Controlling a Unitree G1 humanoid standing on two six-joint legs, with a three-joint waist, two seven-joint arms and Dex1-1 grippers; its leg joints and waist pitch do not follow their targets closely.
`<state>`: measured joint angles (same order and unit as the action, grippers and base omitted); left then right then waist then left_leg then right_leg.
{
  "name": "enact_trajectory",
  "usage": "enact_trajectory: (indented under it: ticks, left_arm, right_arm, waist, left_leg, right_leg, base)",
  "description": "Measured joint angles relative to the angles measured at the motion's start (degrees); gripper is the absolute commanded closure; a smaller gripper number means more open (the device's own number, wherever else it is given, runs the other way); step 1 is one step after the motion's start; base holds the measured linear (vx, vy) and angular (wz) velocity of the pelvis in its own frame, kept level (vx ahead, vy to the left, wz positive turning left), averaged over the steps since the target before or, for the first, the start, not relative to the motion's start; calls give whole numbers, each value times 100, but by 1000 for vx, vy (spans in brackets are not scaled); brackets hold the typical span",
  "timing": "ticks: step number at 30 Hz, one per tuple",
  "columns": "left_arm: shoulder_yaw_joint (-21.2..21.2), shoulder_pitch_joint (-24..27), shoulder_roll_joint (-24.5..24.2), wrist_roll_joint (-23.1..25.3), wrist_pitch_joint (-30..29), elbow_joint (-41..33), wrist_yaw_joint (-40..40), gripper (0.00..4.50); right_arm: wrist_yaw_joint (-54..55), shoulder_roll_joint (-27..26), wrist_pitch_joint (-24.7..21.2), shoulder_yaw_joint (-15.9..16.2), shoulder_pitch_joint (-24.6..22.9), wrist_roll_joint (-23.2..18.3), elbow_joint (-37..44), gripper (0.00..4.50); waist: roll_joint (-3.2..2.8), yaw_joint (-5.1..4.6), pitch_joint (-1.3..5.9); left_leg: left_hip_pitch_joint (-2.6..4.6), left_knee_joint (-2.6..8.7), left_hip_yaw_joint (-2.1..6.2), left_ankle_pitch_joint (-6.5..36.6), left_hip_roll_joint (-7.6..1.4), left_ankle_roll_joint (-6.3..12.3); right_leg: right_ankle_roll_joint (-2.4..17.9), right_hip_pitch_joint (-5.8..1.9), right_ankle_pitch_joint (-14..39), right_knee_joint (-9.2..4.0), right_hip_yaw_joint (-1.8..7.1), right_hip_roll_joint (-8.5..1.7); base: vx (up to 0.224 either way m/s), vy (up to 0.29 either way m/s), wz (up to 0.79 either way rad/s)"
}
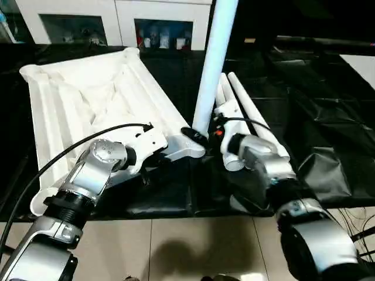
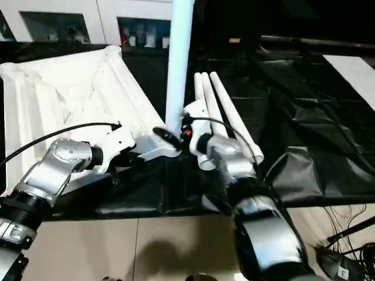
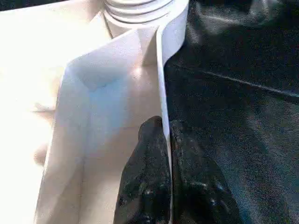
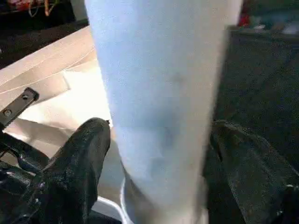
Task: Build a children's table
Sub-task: Insert table leg to table base
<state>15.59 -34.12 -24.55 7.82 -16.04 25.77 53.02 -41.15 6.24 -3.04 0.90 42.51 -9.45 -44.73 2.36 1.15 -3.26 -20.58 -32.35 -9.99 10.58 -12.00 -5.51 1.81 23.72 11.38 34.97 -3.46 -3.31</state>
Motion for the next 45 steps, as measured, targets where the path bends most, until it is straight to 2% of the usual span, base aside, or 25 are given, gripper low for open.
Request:
enact_trajectory:
  ticks: [8,14,18,21,22,23,25,26,28,30,31,32,33,34,35,36,37,38,39,40,41,42,43,44,45]
  left_arm:
    - [-3,12,23,-15,37,42,-95,450]
    - [-52,57,-29,-54,46,38,-85,450]
    - [-53,112,-46,-85,45,38,-84,450]
    - [-53,194,-42,-111,44,38,-83,450]
    - [-53,208,-37,-125,41,40,-83,450]
    - [-45,191,-1,-124,35,19,-81,450]
    - [-41,187,11,-126,36,-7,-75,450]
    - [-41,188,-1,-132,40,-13,-75,450]
    - [-55,215,-72,-174,40,1,-73,450]
    - [-134,236,-176,-185,32,67,-87,450]
    - [-194,242,-199,-187,24,101,-95,450]
    - [-235,233,-193,-182,14,105,-135,450]
    - [-223,203,-147,-172,8,105,-141,450]
    - [-186,202,-96,-167,7,82,-118,450]
    - [-108,202,-61,-163,8,25,-69,450]
    - [-104,217,-87,-166,9,-10,-29,450]
    - [-147,250,-181,-209,16,-27,-11,450]
    - [-256,275,-266,-247,13,49,-40,450]
    - [-308,293,-301,-245,9,101,-103,450]
    - [-347,303,-326,-249,4,136,-119,450]
    - [-358,262,-346,-224,-18,129,-135,450]
    - [-339,247,-296,-189,-25,144,-146,450]
    - [-265,268,-210,-182,-20,144,-91,450]
    - [-170,329,-158,-214,34,108,44,450]
    - [-110,338,-138,-219,73,78,126,450]
  right_arm:
    - [377,296,-925,-68,-1273,-22,2059,77]
    - [853,89,-1295,-167,-2161,-211,3154,77]
    - [1227,-43,-1388,-227,-2221,-160,3215,77]
    - [1331,-53,-1468,-226,-2221,-136,3292,77]
    - [1350,-45,-1545,-225,-2222,-137,3371,77]
    - [1385,-24,-1630,-238,-2235,-136,3477,77]
    - [1436,-20,-1721,-227,-2235,-129,3565,77]
    - [1445,-35,-1763,-193,-2234,-131,3626,77]
    - [1441,-104,-1781,-61,-2232,-150,3734,77]
    - [1432,-143,-1850,8,-2230,-210,3791,77]
    - [1432,-126,-1891,5,-2232,-217,3793,77]
    - [1434,-41,-1923,-22,-2243,-217,3796,77]
    - [1441,17,-1944,-72,-2282,-215,3796,77]
    - [1447,82,-1975,-140,-2329,-212,3794,77]
    - [1467,131,-2017,-234,-2353,-205,3794,77]
    - [1477,103,-2043,-217,-2311,-205,3800,77]
    - [1482,-17,-2065,-123,-2214,-207,3827,77]
    - [1456,-167,-2069,86,-2204,-222,3959,77]
    - [1439,-167,-2069,188,-2223,-222,4016,77]
    - [1438,-122,-2070,190,-2242,-221,4035,77]
    - [1442,30,-2074,134,-2293,-218,4077,77]
    - [1442,157,-2080,47,-2390,-216,4070,77]
    - [1450,294,-2111,-112,-2500,-208,4028,77]
    - [1450,350,-2148,-197,-2492,-203,3981,77]
    - [1441,323,-2148,-192,-2439,-212,4010,77]
  waist:
    - [-1,43,1]
    - [-3,29,1]
    - [-15,23,-11]
    - [-32,22,-25]
    - [-37,26,-32]
    - [-94,-22,-29]
    - [-99,-19,-31]
    - [-117,-21,-30]
    - [-104,-41,-36]
    - [-64,-125,-37]
    - [-35,-162,-26]
    - [11,-134,0]
    - [-14,-82,13]
    - [-64,-59,32]
    - [-139,3,60]
    - [-149,16,76]
    - [-140,-44,85]
    - [-68,-107,110]
    - [-13,-133,129]
    - [110,-214,154]
    - [325,-276,178]
    - [346,-262,168]
    - [306,-212,165]
    - [294,-141,166]
    - [278,-96,174]
  left_leg:
    - [16,0,0,-7,5,-12]
    - [21,0,-3,-6,6,-13]
    - [115,25,-12,19,8,-50]
    - [263,80,-34,52,9,-66]
    - [239,79,-4,73,25,-39]
    - [142,9,150,114,37,33]
    - [103,-34,245,141,25,181]
    - [154,-42,250,160,4,211]
    - [306,52,214,199,-8,76]
    - [470,58,196,306,44,6]
    - [518,58,188,349,69,5]
    - [455,-27,140,456,136,199]
    - [380,-202,167,588,129,483]
    - [263,-388,193,633,128,685]
    - [143,-432,185,638,145,705]
    - [254,-384,249,649,108,463]
    - [336,-346,318,664,128,182]
    - [447,-292,444,727,242,198]
    - [535,-251,521,788,316,243]
    - [621,-209,519,824,409,274]
    - [671,-277,437,918,571,296]
    - [621,-577,411,1003,589,528]
    - [498,-900,424,975,609,774]
    - [298,-1163,430,880,710,742]
    - [143,-1113,434,774,764,590]
  right_leg:
    - [-5,-4,-2,13,25,7]
    - [-12,-3,-4,23,46,16]
    - [-35,-63,12,0,45,16]
    - [-86,-206,57,-65,41,24]
    - [-100,-265,68,-100,7,18]
    - [-132,-351,88,-199,-204,-22]
    - [-152,-488,104,-306,-458,-104]
    - [-161,-556,140,-350,-530,-116]
    - [-62,-618,233,-307,-455,-120]
    - [320,-579,483,-26,-321,-127]
    - [368,-587,576,62,-272,-139]
    - [60,-686,643,44,-160,-127]
    - [-162,-746,664,-4,-46,-69]
    - [-179,-827,703,-47,59,30]
    - [-189,-921,759,-106,135,143]
    - [-182,-861,790,38,97,194]
    - [-129,-723,846,369,11,149]
    - [-233,-345,866,987,-51,-10]
    - [-305,-64,838,1094,-16,-65]
    - [-326,184,748,950,32,-187]
    - [-230,291,208,507,214,-355]
    - [-289,235,278,629,442,-291]
    - [-262,92,334,568,590,-181]
    - [-277,-47,301,422,640,-138]
    - [-288,-110,261,332,654,-71]
  base:
    - [0,0,0]
    - [0,0,0]
    - [0,0,0]
    - [0,0,0]
    - [0,0,0]
    - [41,30,24]
    - [72,35,48]
    - [103,28,39]
    - [124,-7,16]
    - [178,-14,6]
    - [187,-7,7]
    - [184,9,8]
    - [198,42,25]
    - [198,42,25]
    - [195,65,43]
    - [209,-30,12]
    - [209,-30,12]
    - [171,-144,-22]
    - [-32,-123,-26]
    - [-32,-123,-26]
    - [-188,-69,-2]
    - [-37,-4,48]
    - [-37,-4,48]
    - [140,8,46]
    - [-1,15,22]
